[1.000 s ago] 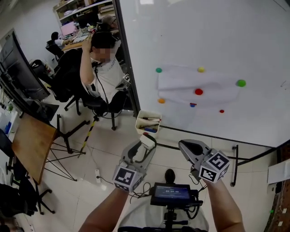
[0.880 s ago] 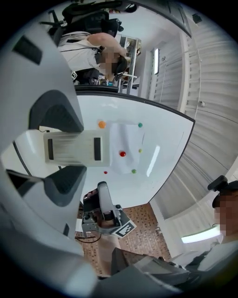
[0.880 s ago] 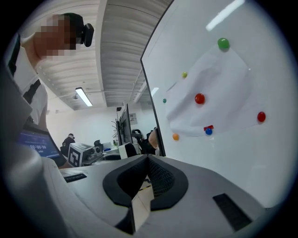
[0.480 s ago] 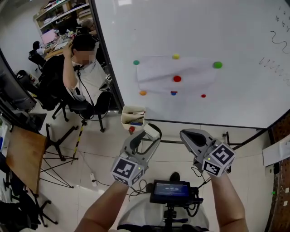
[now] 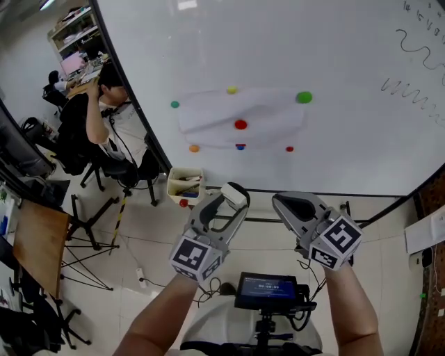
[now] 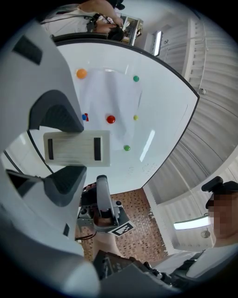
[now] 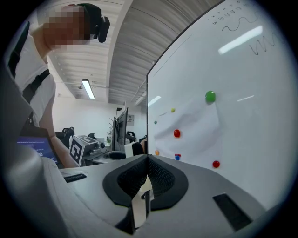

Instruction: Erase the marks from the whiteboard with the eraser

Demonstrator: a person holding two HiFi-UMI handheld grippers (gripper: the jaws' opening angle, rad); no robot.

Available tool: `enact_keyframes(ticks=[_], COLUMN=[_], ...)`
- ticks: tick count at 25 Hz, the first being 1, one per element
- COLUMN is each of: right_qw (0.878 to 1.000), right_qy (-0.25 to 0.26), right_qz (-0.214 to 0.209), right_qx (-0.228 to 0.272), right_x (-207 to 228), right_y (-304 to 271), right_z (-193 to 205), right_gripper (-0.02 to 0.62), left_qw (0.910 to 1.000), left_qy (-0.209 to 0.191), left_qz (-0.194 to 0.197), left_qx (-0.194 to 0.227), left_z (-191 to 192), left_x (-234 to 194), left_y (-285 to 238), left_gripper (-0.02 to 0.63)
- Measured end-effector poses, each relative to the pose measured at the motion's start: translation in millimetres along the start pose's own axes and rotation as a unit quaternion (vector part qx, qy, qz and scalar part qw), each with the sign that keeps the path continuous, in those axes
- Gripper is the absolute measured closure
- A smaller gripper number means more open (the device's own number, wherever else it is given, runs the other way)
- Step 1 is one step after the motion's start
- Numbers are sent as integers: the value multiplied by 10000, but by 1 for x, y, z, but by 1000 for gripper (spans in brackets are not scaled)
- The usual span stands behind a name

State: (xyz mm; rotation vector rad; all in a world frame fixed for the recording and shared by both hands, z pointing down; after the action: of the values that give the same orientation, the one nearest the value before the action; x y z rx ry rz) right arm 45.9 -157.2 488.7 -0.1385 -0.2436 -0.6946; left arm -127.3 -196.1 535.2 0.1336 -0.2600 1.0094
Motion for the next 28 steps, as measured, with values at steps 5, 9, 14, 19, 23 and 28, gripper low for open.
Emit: enact_keyframes(ticks=[5, 9, 14, 19, 23, 28], right_qw=[9991, 9986, 9943, 9822, 9667, 9460], right_qy=[412, 506, 751, 1485, 2180, 2731], right_qz=[-39, 22, -111, -368, -301, -489], right_qx=[57, 147, 748, 1086, 1308, 1678], right_x=[34, 62, 114, 116, 113, 95], right_y=[47, 92, 172, 219, 227, 215], right_z=[-38, -79, -160, -231, -278, -332], right_gripper=[580, 580, 580, 580, 580, 580], left_qw=[9991, 9936, 9870, 9745, 9612, 9463], left_qy=[-242, -918, -1457, -2077, -2538, -2980], left_qz=[152, 209, 98, -168, -411, -679], left_qx=[312, 628, 665, 829, 1004, 1048], left_z=[-40, -93, -164, -233, -285, -345], left_x=[36, 59, 94, 103, 96, 73], left_y=[-57, -93, -164, -193, -201, -206], left_gripper=[348, 348, 348, 347, 348, 348])
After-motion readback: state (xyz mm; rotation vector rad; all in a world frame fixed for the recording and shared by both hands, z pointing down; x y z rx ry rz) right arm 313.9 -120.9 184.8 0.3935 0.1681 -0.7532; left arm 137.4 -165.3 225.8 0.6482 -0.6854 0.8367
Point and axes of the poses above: the fingertips, and each gripper's own axes: y backward along the fingers, x to its right, z out of its underside, the point moved 7 cm from there along y, backward along the fingers, and after that the axes turned 15 degrees about -y, right-handed, at the moved point
